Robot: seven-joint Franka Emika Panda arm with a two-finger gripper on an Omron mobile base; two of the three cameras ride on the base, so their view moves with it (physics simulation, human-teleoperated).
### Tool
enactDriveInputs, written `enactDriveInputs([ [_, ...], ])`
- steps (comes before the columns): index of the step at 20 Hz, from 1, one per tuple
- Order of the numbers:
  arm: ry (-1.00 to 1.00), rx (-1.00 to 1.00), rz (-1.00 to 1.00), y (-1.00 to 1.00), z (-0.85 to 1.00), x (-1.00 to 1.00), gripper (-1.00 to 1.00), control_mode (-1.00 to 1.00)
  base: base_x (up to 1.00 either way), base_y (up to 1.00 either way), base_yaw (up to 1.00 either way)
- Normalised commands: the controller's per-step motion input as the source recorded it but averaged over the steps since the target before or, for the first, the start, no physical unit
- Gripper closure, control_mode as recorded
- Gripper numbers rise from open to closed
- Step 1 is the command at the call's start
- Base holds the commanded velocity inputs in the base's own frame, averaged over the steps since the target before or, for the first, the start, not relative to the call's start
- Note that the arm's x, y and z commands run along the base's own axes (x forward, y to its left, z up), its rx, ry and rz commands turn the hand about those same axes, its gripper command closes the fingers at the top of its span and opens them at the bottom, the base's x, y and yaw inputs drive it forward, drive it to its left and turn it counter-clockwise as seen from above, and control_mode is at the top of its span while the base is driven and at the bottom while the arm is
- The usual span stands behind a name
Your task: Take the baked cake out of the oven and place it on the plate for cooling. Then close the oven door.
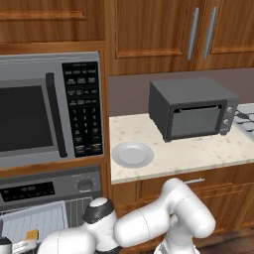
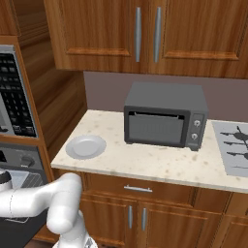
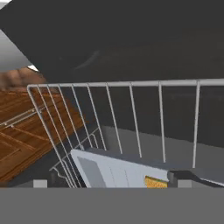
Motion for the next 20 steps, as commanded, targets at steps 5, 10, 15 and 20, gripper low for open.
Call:
enactDriveInputs([
  [5,-0.22,0.1,0.0,-0.35,0.08,-0.08,-1.0,-1.0,0.0,0.0,0.0],
  [10,-0.21,0.05,0.0,-0.5,0.04,0.0,-1.0,-1.0,0.0,0.0,0.0],
  [15,-0.05,0.09,0.0,-0.53,0.2,0.0,-1.0,-1.0,0.0,0.0,0.0],
  [20,0.0,0.17,0.0,-0.57,0.33,-0.02,-1.0,-1.0,0.0,0.0,0.0],
])
